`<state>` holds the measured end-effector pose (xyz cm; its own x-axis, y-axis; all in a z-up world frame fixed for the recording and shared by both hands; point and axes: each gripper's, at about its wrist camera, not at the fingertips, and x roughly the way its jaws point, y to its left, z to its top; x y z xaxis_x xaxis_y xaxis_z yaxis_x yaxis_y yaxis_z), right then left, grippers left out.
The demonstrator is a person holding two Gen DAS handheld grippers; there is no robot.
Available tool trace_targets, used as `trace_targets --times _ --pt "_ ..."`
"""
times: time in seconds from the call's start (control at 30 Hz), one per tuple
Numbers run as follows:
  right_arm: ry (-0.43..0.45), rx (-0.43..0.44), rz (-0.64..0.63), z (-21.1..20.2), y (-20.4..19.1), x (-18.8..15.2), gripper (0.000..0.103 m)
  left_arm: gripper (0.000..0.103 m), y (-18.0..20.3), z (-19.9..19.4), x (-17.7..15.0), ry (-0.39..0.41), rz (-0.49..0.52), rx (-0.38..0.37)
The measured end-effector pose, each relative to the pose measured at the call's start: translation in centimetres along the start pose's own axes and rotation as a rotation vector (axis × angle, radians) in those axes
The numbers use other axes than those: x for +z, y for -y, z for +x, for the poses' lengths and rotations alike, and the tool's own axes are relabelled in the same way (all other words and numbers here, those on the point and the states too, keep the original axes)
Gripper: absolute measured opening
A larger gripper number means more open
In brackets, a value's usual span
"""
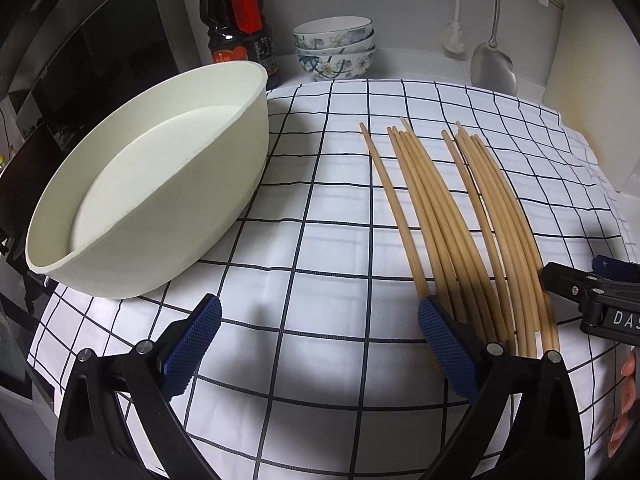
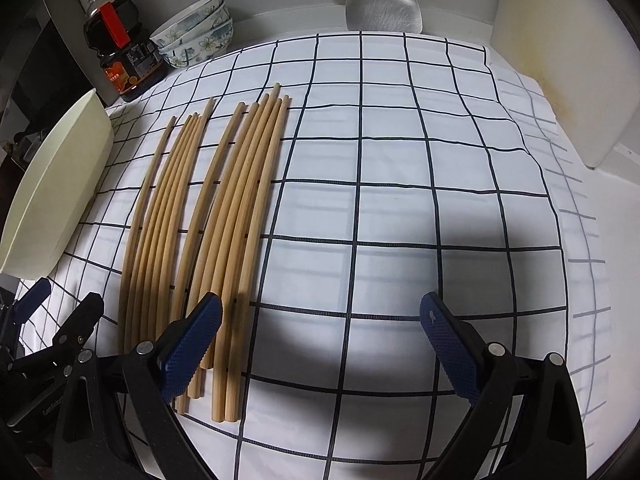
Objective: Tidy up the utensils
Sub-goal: 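Lower the left gripper toward one chopstick while the right gripper lowers toward another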
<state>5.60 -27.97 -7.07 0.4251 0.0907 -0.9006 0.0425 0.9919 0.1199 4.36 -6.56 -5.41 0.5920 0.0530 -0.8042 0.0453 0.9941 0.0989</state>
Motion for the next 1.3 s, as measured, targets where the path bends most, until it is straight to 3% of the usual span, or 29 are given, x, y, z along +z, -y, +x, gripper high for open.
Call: trace_targets --times 0.27,0.73,1.3 --pt "0.006 -0.101 -0.08 0.7 -0.8 -0.3 0.095 0.097 0.3 0.1 -0.1 0.005 0.013 0.024" --pt "0.013 -0.108 -0.06 0.6 0.6 -0.2 0.095 0.097 0.8 1.1 0.5 0.012 0.029 0.058" --pt "0.023 -0.097 -0.064 0.6 0.7 -0.3 0.095 0.098 1.4 2.5 1.5 -0.017 0.029 0.042"
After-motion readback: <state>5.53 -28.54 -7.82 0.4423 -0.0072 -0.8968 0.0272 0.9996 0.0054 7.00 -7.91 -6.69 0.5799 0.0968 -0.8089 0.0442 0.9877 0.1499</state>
